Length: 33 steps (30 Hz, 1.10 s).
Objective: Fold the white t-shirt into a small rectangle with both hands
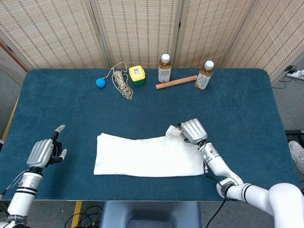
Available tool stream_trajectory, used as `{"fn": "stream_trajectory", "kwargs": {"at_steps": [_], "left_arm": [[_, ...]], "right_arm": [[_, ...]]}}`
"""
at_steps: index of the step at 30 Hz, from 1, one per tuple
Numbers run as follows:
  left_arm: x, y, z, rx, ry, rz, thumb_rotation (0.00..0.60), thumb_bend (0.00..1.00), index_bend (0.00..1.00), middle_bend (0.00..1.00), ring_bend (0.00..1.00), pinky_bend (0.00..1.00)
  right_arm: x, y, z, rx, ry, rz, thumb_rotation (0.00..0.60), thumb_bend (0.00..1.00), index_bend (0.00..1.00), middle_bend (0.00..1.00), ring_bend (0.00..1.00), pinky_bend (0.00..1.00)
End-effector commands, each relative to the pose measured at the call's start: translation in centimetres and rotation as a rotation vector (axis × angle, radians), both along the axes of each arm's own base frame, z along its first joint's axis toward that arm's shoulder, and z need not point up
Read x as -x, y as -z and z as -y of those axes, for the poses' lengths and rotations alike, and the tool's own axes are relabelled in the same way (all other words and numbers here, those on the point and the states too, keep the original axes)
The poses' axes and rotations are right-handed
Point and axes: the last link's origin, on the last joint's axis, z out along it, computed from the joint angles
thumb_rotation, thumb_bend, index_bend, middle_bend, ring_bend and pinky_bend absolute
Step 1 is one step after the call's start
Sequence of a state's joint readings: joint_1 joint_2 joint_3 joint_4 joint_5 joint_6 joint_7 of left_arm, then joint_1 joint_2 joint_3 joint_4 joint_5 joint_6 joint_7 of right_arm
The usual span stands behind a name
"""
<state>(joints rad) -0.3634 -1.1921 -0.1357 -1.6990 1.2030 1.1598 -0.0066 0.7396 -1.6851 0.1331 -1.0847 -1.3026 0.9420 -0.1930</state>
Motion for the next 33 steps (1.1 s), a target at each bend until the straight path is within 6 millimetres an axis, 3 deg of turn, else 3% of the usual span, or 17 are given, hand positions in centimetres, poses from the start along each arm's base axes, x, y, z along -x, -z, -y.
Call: {"fn": "stream_trajectory", "kwargs": {"at_steps": [1,13,19,24,33], "left_arm": [[0.0,0.0,0.1,0.001,0.001,0.001,0.6,0.45,0.0,0.78,0.73,0.97],[0.3,0.2,0.2,0.01,-0.001,0.001,0.6,0.45,0.0,0.78,0.73,0.97],[0.3,0.3,0.2,0.014,-0.003,0.001,0.6,0.45,0.0,0.78,0.73,0.97],[0.4,0.4,0.2,0.02,-0.004,0.002,0.6,0.45,0.0,0.78,0.73,0.97],[0.3,0.3,0.1,0.021,-0.002,0.001,0.6,0.45,0.0,0.78,0.73,0.97]], "right_arm": [[1.0,-0.6,-2.0,0.006,0.0,-0.015,0.6,0.49,0.56,0.93,0.94,1.0],[3.1,-1.0,-6.8,-0.018,-0.038,-0.061,0.6,0.49,0.55,0.93,0.94,1.0],[3.4,-1.6,-8.6,-0.035,-0.05,-0.071,0.6,0.48,0.36,0.93,0.94,1.0],[3.7,-2.1,-10.0,-0.061,-0.061,-0.1,0.6,0.48,0.27,0.91,0.94,1.0],[3.9,-3.6,-12.6,-0.117,-0.064,-0.082,0.6,0.49,0.27,0.92,0.94,1.0]]}}
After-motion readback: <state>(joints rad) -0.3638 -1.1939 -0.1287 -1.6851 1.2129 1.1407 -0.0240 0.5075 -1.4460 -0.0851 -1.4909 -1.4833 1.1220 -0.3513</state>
